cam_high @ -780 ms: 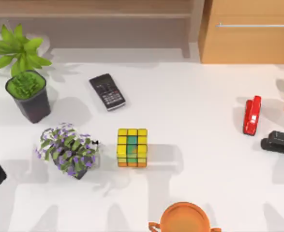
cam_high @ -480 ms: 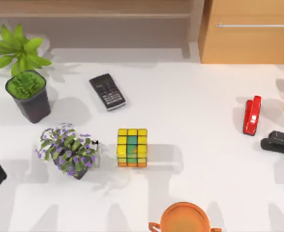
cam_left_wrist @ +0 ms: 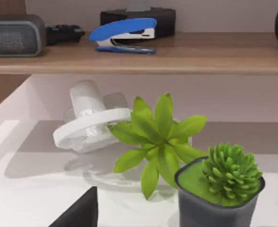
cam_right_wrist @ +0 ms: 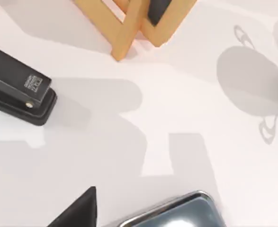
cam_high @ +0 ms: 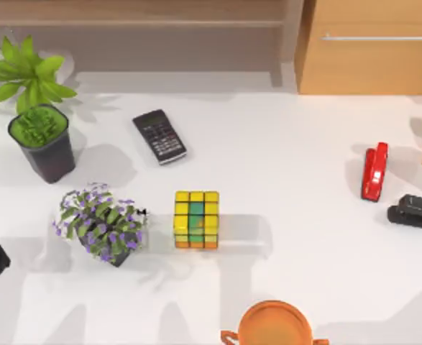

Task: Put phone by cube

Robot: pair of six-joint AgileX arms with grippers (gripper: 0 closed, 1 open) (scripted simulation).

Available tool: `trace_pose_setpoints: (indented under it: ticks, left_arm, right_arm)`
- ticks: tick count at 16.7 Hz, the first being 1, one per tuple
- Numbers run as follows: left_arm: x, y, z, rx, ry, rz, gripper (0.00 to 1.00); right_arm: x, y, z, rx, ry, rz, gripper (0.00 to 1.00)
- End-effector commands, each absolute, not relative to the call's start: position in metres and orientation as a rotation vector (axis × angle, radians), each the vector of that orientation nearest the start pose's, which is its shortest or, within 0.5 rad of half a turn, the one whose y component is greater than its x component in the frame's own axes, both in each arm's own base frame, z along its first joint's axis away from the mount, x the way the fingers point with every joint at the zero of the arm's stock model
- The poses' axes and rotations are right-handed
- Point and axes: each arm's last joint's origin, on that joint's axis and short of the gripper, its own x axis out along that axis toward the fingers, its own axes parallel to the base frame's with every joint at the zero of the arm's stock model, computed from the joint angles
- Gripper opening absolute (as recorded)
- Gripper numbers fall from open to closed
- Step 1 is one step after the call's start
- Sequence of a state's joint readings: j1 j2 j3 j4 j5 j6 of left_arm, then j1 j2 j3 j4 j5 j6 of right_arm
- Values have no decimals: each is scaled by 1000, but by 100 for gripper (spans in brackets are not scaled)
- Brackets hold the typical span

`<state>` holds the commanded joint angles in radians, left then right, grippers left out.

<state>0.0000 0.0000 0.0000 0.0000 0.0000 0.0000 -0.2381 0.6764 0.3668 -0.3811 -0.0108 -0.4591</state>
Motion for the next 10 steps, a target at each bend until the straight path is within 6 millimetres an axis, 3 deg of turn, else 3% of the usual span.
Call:
trace_pose_setpoints:
  ticks: [5,10]
  left_arm:
    - [106,-1,160,0,0,0,100]
    - [106,-1,160,0,0,0,100]
  right_arm:
    - [181,-72,170,-412,1209,126,100]
    - [204,-107,153,-390,1456,328,100]
